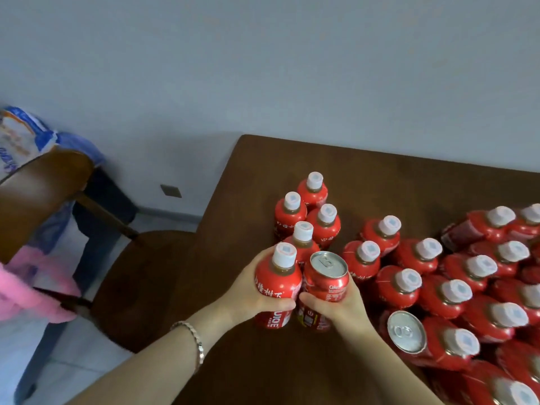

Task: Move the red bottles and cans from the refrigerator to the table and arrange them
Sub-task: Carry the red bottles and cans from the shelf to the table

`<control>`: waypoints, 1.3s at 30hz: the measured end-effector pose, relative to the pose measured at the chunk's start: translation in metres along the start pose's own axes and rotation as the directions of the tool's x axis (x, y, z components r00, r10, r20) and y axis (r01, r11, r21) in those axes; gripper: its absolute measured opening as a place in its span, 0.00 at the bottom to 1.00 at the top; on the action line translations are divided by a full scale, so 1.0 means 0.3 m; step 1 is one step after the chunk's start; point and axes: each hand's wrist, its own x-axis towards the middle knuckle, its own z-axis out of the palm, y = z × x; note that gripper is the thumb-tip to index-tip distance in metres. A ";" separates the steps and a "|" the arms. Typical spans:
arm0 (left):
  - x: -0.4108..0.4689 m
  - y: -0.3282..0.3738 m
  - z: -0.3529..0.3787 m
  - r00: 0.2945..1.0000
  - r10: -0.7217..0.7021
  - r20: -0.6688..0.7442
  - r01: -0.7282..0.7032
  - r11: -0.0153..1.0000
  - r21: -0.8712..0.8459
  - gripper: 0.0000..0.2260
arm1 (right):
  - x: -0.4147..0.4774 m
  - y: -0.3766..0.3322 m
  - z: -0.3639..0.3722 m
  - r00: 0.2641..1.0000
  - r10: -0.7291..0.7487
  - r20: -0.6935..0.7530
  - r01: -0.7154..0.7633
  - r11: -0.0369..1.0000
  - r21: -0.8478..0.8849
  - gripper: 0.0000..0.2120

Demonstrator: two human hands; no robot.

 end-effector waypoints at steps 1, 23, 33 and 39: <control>0.029 -0.029 -0.015 1.000 -0.009 0.004 0.009 1.000 -0.021 0.37 | 0.031 0.024 0.006 1.000 0.011 -0.006 -0.011 1.000 0.004 0.41; 0.069 -0.198 -0.091 0.994 0.009 0.112 -0.018 0.997 0.076 0.50 | 0.037 0.172 0.058 0.996 -0.058 -0.073 0.052 0.995 -0.082 0.45; 0.005 -0.222 -0.034 0.963 -0.086 -0.254 0.170 0.929 0.329 0.44 | -0.046 0.160 0.080 0.929 -0.016 -0.370 -0.174 0.862 -0.476 0.34; 0.032 -0.208 0.009 0.955 -0.058 -0.292 0.145 0.946 0.289 0.54 | -0.052 0.152 0.081 0.910 0.055 -0.412 -0.283 0.808 -0.517 0.40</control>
